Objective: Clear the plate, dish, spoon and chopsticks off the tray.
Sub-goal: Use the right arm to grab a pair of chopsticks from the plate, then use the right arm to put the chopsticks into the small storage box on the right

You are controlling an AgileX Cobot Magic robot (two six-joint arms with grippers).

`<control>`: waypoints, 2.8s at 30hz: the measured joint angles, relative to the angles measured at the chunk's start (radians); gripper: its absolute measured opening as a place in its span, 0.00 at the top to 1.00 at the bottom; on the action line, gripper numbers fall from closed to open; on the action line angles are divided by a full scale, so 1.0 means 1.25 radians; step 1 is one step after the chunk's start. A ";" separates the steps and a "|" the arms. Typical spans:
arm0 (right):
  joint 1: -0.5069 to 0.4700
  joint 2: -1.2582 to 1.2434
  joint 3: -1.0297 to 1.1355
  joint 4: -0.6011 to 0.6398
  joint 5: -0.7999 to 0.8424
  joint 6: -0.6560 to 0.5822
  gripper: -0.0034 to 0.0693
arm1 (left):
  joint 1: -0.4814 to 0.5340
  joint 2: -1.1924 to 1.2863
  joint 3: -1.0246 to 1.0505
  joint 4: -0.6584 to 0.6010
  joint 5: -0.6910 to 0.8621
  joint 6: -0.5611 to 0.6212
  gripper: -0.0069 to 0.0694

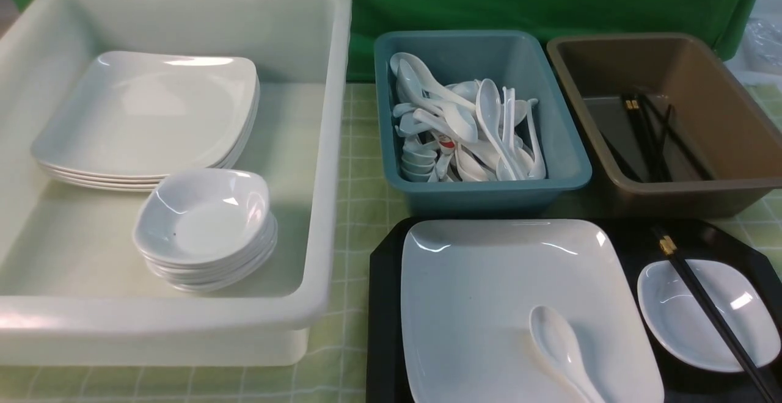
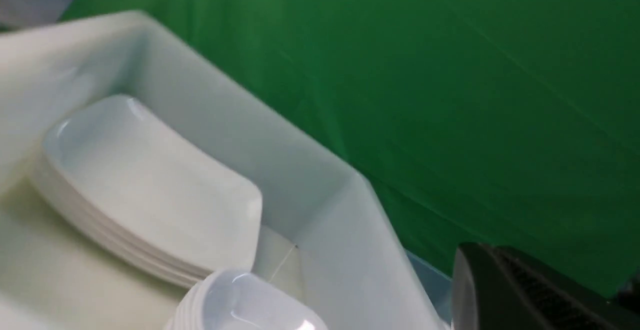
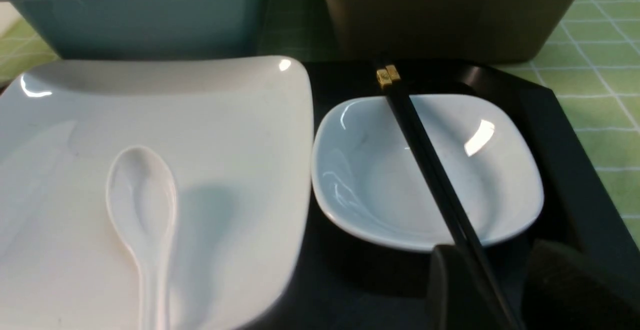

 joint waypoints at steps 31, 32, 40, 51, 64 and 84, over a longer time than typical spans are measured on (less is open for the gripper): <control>0.083 0.405 -0.388 -0.003 0.129 0.112 0.77 | -0.325 0.597 -0.488 0.138 0.426 0.307 0.90; 0.090 0.503 -0.457 -0.008 0.198 0.076 0.76 | -0.336 0.602 -0.488 0.138 0.429 0.313 0.90; 0.081 0.978 -0.702 -0.042 0.387 -0.038 0.64 | -0.367 0.570 -0.488 0.141 0.432 0.331 0.90; 0.023 1.286 -0.769 -0.086 0.318 -0.065 0.41 | -0.367 0.535 -0.488 0.141 0.433 0.337 0.90; 0.023 1.392 -0.776 -0.132 0.254 -0.063 0.56 | -0.367 0.536 -0.488 0.141 0.432 0.337 0.90; 0.060 1.300 -1.052 0.170 0.241 -0.208 0.79 | -0.367 0.536 -0.488 0.054 0.224 0.445 0.90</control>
